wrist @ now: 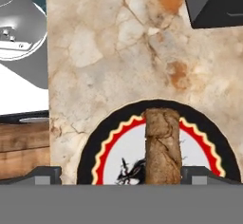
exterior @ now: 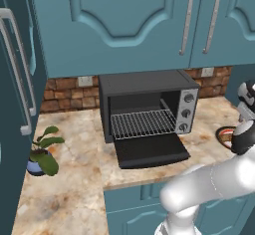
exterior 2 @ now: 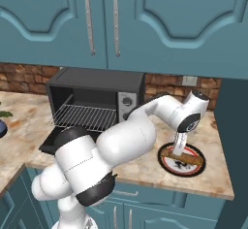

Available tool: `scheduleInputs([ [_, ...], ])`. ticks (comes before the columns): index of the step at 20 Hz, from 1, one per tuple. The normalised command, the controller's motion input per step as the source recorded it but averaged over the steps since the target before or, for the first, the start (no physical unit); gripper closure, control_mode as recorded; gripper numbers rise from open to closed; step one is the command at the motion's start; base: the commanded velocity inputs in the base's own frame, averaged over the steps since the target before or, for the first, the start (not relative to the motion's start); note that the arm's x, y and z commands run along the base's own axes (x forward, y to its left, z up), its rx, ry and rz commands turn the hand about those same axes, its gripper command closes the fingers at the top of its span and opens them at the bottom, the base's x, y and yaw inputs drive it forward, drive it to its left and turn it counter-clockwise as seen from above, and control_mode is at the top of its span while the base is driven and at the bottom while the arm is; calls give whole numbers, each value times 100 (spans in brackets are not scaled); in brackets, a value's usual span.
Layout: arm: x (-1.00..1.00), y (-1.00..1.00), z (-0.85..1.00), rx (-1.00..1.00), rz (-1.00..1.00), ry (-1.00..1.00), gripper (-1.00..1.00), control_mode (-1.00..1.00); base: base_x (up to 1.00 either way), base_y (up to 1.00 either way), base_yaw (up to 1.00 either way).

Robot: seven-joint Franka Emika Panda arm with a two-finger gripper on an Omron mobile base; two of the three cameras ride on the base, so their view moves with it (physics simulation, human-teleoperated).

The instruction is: Pull the toaster oven rack outwards. Pick up the baguette from the plate and place it on the toaster oven rack. Close the toaster oven door fully and set the temperature to the lowest setting.

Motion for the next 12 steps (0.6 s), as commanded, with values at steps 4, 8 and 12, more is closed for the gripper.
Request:
scheduleInputs([
  [4, 7, -7, -47, 0, 0, 1, -100, -100, 0, 0, 0],
  [8, 5, -5, -37, 0, -1, 0, -100, -100, 0, 0, 0],
  [12, 12, -4, -28, 0, -1, 0, -100, -100, 0, 0, 0],
])
